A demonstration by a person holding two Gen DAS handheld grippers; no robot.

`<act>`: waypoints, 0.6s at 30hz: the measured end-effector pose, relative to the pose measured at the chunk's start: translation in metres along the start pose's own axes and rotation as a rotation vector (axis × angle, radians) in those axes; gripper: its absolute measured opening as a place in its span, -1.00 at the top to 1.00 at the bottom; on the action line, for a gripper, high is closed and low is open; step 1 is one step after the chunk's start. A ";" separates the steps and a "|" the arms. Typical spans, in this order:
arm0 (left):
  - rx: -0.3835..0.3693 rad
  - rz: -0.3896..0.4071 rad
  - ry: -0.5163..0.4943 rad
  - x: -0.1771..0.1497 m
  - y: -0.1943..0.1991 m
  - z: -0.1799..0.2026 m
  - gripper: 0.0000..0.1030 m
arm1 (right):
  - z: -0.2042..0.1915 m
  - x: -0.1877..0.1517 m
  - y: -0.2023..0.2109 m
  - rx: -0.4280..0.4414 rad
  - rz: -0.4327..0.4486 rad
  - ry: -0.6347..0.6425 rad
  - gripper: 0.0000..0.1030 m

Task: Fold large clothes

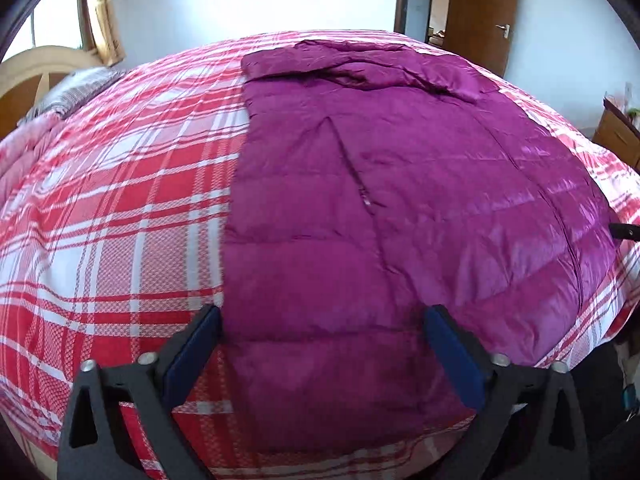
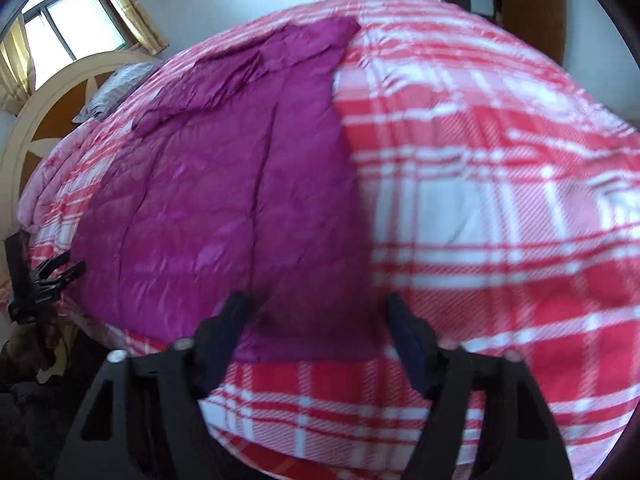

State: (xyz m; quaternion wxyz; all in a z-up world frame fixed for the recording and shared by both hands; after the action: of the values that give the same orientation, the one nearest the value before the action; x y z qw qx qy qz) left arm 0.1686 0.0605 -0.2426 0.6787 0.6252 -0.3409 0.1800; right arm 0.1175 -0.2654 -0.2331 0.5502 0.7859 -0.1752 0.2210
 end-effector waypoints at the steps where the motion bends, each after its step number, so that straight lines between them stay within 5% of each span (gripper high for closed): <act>1: 0.001 0.005 -0.008 0.001 0.000 0.000 -0.41 | 0.001 0.000 -0.002 0.000 0.016 -0.013 0.09; 2: -0.017 0.011 -0.018 0.002 0.004 0.003 -0.24 | 0.001 0.001 -0.001 0.010 0.031 -0.027 0.20; 3: -0.037 0.013 -0.028 0.003 0.007 0.006 0.22 | 0.001 0.002 0.001 0.036 0.044 -0.046 0.56; 4: -0.064 0.009 -0.033 0.004 0.010 0.007 0.68 | 0.000 0.005 0.005 0.068 0.061 -0.066 0.68; 11: -0.194 0.076 0.043 0.019 0.061 -0.004 0.88 | -0.027 0.007 0.045 0.111 0.154 0.001 0.79; 18: -0.358 0.252 0.121 0.058 0.170 -0.026 0.88 | -0.069 0.007 0.133 0.224 0.310 0.054 0.80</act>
State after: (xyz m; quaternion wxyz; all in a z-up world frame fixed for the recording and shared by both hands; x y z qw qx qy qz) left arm 0.1018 0.1009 -0.0792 0.7701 0.4353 -0.4014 0.2373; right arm 0.0436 -0.2446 -0.1039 0.4234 0.7996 -0.2536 0.3422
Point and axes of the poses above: each gripper's, at about its wrist camera, not at the fingertips, and y roughly against the way its jaws point, z to its right, x to its top, the point moved 6 cm from there along -y, roughly the way its jaws point, and after that the axes turned 4 degrees about z, right-handed, at the moved point
